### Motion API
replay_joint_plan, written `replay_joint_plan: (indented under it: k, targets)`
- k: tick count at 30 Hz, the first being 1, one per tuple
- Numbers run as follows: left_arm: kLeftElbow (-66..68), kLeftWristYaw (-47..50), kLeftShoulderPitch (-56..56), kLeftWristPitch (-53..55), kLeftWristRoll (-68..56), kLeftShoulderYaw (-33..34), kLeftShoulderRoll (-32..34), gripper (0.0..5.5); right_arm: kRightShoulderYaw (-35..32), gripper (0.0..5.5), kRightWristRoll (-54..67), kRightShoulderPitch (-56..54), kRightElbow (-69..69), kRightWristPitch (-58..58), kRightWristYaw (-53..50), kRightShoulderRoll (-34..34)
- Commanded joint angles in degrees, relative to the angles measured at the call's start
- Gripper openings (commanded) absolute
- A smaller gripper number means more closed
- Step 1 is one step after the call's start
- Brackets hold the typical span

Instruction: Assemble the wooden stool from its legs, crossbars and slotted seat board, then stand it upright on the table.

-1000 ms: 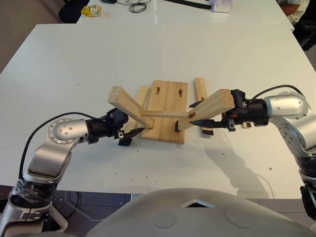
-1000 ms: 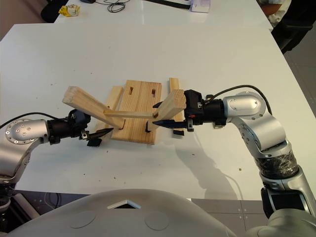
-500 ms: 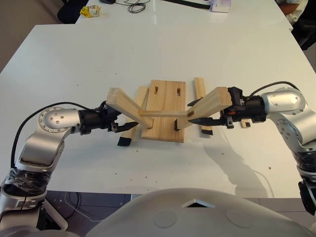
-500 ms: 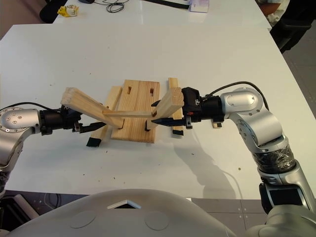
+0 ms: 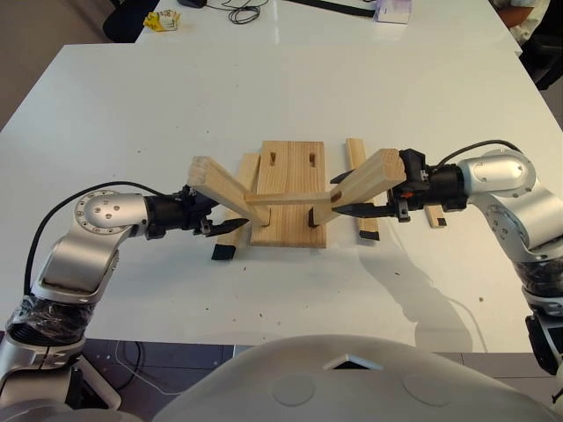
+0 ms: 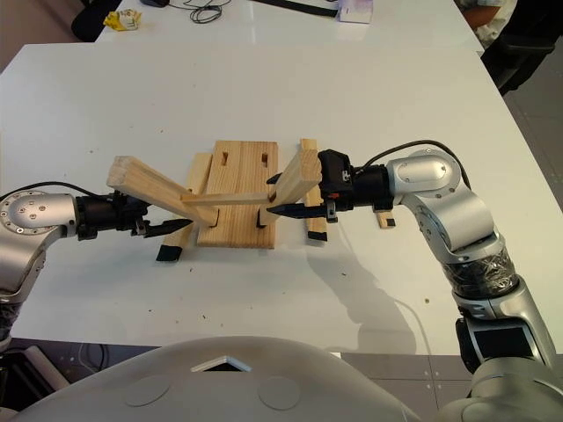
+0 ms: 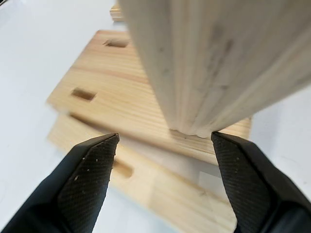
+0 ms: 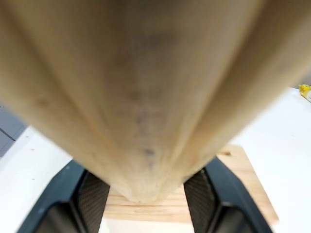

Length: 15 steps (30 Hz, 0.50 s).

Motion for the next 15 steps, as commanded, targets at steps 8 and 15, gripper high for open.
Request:
replay_joint_plan:
  k: [8,15]
  targets:
    - [-3.5,0.7,0.1,-0.8,0.2,-3.8,-2.3,3.54,5.8,2.02,-6.1,-1.5,5.7,0.5,2.6,-0.2]
    - [-4.3,2.2,0.8,-0.7,0.7,-4.4,-3.4,3.54,5.7,2.02,-6.2,-2.4,7.2,-0.1,3.9,-0.6]
